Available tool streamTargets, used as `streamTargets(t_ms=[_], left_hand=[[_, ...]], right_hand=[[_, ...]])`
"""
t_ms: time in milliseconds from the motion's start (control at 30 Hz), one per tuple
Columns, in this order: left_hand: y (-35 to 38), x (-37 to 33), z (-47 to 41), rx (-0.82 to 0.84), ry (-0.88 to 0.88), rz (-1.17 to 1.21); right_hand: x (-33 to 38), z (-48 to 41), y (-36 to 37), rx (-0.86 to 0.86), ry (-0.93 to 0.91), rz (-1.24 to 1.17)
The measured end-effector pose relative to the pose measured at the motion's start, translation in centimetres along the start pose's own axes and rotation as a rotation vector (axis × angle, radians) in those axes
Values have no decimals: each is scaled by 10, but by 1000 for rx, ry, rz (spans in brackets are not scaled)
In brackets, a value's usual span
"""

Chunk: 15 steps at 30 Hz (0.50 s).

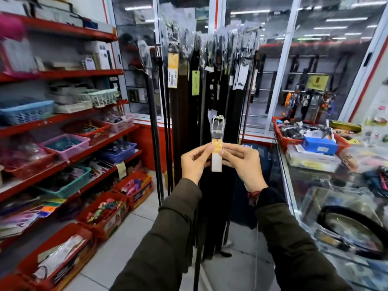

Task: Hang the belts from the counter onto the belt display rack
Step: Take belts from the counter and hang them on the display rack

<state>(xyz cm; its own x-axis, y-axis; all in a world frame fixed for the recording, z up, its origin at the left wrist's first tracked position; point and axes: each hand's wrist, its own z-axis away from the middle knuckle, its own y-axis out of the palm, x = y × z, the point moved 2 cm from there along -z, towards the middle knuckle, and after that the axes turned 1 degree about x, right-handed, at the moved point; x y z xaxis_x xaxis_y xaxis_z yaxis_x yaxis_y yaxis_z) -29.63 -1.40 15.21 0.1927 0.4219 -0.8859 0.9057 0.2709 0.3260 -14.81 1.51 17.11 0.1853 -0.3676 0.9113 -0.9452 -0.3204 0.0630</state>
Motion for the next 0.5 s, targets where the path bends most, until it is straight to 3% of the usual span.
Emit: streamTargets(t_ms=[500], left_hand=[[-23,-166,-88,-151,351,-10]], right_hand=[[119,-106,106,108,-300,-191]])
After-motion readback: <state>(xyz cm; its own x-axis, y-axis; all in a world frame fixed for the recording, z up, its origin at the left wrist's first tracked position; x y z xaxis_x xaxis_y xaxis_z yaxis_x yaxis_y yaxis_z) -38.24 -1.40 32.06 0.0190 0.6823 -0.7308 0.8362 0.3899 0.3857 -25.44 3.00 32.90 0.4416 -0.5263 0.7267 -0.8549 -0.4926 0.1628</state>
